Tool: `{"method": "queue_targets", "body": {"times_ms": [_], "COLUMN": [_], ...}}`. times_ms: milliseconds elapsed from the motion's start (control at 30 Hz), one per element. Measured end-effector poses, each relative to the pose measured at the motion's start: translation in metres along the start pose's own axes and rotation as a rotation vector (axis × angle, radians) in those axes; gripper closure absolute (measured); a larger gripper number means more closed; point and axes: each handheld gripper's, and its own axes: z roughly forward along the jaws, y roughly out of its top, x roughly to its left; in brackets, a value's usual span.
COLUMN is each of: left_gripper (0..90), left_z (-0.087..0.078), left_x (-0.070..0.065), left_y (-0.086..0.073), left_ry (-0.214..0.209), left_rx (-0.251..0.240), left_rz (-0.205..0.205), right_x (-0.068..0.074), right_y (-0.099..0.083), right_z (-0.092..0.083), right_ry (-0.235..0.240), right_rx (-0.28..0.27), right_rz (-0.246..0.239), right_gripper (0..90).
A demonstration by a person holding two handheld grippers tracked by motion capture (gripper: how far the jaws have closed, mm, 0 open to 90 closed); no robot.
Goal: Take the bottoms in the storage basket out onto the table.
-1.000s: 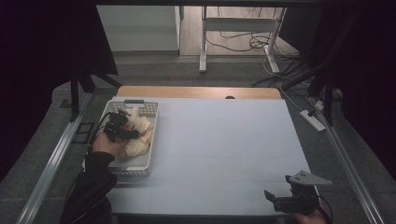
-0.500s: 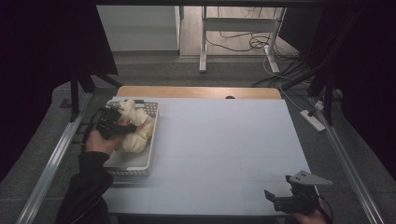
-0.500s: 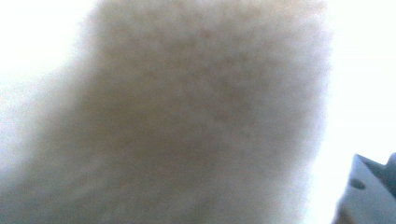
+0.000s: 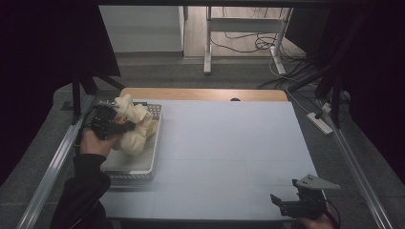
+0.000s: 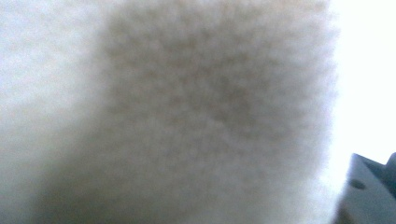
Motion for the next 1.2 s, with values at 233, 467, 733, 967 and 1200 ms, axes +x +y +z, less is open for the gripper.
{"method": "queue_targets", "body": {"times_ms": [233, 467, 733, 967, 1200], "left_gripper": [57.7, 57.7, 57.7, 57.7, 57.7], "left_z": [-0.013, -0.026, -0.037, -0.044, -0.05], "left_x": [-0.001, -0.003, -0.009, -0.012, -0.018], "left_y": [0.006, 0.014, 0.023, 0.03, 0.037], "left_ry": [-0.005, -0.017, -0.017, -0.021, -0.024], "left_rx": [-0.03, -0.06, -0.074, -0.087, -0.1], "left_rz": [0.002, 0.011, 0.033, 0.041, 0.06], "right_x": [0.0, 0.0, 0.0, 0.0, 0.0], "right_y": [0.0, 0.0, 0.0, 0.0, 0.0], "right_z": [0.0, 0.0, 0.0, 0.0, 0.0], "right_ry": [-0.001, 0.0, 0.0, -0.001, -0.001], "right_rx": [0.001, 0.001, -0.002, -0.001, -0.002], "right_rz": [0.0, 0.001, 0.004, 0.005, 0.005], "right_gripper": [2.5, 2.5, 2.6, 2.5, 2.5]}}
